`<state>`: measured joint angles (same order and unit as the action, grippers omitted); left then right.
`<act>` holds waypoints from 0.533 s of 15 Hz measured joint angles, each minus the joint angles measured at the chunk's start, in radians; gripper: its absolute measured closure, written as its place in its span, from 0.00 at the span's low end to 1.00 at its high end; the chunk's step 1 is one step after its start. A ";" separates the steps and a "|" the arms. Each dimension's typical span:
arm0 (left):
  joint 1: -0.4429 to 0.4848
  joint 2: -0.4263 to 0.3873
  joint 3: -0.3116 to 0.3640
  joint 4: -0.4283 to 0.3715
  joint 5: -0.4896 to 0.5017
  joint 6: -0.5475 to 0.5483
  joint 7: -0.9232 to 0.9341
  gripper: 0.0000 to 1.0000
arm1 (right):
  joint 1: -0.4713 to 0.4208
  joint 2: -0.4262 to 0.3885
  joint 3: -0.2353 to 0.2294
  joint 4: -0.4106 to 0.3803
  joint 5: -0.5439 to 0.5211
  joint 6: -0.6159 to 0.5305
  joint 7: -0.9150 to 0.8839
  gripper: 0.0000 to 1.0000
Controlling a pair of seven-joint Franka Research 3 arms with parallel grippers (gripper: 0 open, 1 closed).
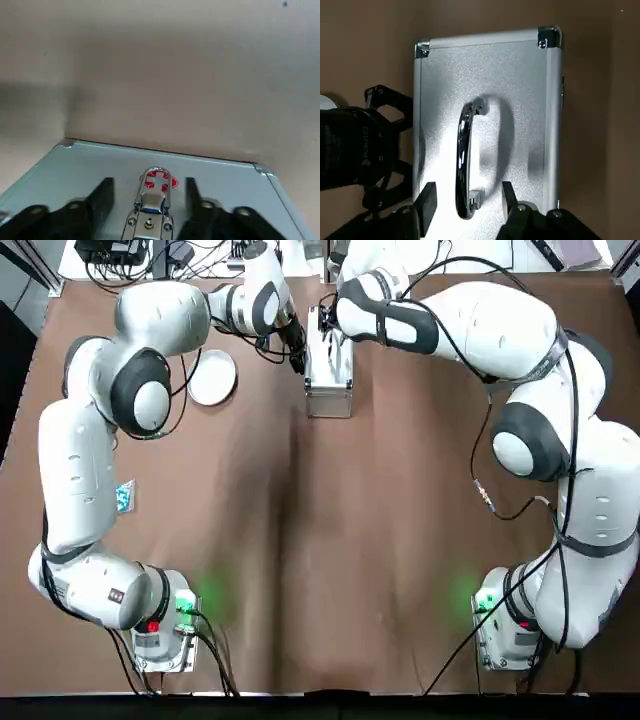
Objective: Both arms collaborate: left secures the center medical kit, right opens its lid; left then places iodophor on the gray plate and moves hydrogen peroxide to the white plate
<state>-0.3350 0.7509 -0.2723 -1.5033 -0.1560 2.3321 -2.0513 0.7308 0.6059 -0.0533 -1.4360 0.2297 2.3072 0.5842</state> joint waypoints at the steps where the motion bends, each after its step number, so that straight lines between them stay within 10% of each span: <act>1: 0.000 0.000 0.000 0.000 0.000 0.000 -0.002 0.44 | 0.000 0.003 0.000 0.000 0.000 0.000 0.000 0.39; 4: -0.001 0.000 0.001 0.001 0.000 0.002 -0.010 0.69 | 0.000 0.014 0.000 0.000 0.000 0.002 0.000 0.39; 8: -0.001 0.000 0.001 0.001 0.000 0.002 -0.016 0.68 | 0.001 0.021 0.000 0.003 0.000 0.011 0.000 0.39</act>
<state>-0.3359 0.7509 -0.2711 -1.5026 -0.1560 2.3336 -2.0672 0.7315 0.6270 -0.0533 -1.4332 0.2297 2.3181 0.5838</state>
